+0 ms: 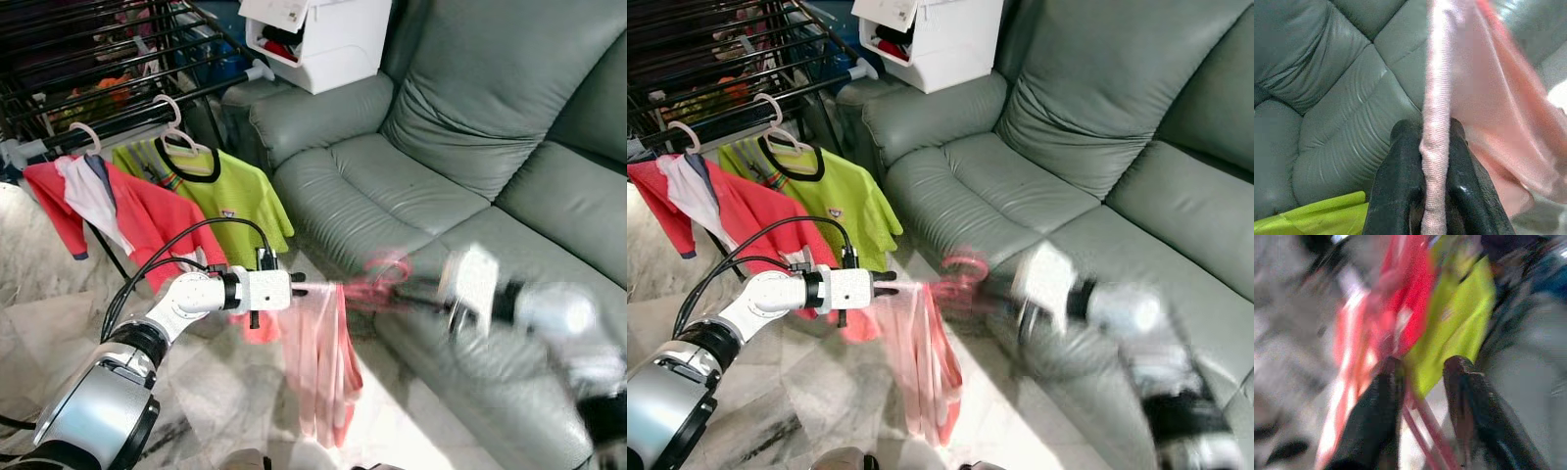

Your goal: Hang hanger

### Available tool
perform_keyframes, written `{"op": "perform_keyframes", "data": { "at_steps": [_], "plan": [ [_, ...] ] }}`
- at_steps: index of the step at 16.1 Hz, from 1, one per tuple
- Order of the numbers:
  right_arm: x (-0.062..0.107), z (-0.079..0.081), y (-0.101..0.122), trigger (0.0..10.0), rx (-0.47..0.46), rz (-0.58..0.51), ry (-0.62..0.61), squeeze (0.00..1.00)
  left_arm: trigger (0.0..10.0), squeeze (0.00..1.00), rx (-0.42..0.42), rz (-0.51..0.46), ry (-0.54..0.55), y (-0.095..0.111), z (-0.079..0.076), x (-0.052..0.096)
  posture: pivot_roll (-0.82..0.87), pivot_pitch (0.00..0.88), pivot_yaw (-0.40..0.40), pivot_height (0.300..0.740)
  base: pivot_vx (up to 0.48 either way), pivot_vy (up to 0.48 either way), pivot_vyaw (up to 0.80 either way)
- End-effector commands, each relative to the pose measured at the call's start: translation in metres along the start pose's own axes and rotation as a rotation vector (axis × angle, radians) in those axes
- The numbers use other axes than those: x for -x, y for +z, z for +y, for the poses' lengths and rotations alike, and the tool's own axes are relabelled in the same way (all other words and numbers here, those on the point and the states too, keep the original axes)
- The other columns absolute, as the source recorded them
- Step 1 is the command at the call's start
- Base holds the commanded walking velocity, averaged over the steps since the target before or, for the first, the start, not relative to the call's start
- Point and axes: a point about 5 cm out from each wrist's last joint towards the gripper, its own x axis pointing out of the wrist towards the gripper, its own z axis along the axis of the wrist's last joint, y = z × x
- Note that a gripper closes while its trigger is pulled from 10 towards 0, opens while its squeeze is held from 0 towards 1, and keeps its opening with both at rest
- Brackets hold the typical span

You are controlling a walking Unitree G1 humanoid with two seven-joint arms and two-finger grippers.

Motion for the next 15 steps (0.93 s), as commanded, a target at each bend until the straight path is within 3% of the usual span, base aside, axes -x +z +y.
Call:
{"op": "perform_keyframes", "data": {
  "at_steps": [1,4,5,6,8,10,13,15],
  "plan": [
    [0.005,-0.017,0.022,10.0,-0.033,-0.112,-0.056,1.0,0.0,0.0,0.023,0.025,-0.001,-0.005,0.0,0.004,-0.08,0.045,0.039,0.74,0.0,0.0,0.0],
    [0.012,-0.035,0.035,10.0,-0.043,-0.182,-0.171,1.0,0.0,0.0,0.116,0.04,0.007,-0.009,-0.003,0.003,-0.07,0.048,0.036,0.74,0.0,0.0,0.0],
    [0.013,-0.04,0.038,10.0,-0.055,-0.232,-0.269,1.0,0.0,0.0,0.176,0.054,0.059,-0.012,0.001,0.003,-0.07,0.049,0.035,0.74,0.0,0.0,0.0],
    [0.013,-0.04,0.039,10.0,-0.068,-0.245,-0.29,1.0,0.0,0.0,0.203,0.057,0.083,-0.012,0.003,0.003,-0.07,0.049,0.035,0.74,0.0,0.0,0.0],
    [0.008,-0.019,0.035,10.0,-0.192,-0.312,-0.273,1.0,0.0,0.0,0.437,0.084,0.296,-0.022,0.018,0.007,-0.08,0.06,0.045,0.74,0.0,0.0,0.0],
    [0.0,0.0,0.025,10.0,-0.23,-0.295,-0.248,1.0,0.0,0.0,0.563,0.054,0.39,-0.024,0.023,0.008,-0.07,0.066,0.051,0.74,0.0,0.0,0.0],
    [-0.011,0.01,0.015,10.0,-0.269,-0.274,-0.268,1.0,0.0,0.0,0.615,-0.068,0.418,-0.012,0.03,0.004,-0.07,0.072,0.049,0.74,0.0,0.0,0.0],
    [-0.02,0.026,0.0,10.0,-0.304,-0.183,-0.235,1.0,0.0,0.0,0.607,-0.159,0.331,0.001,0.03,0.005,-0.06,0.074,0.041,0.74,0.0,0.0,0.0]
  ]
}}
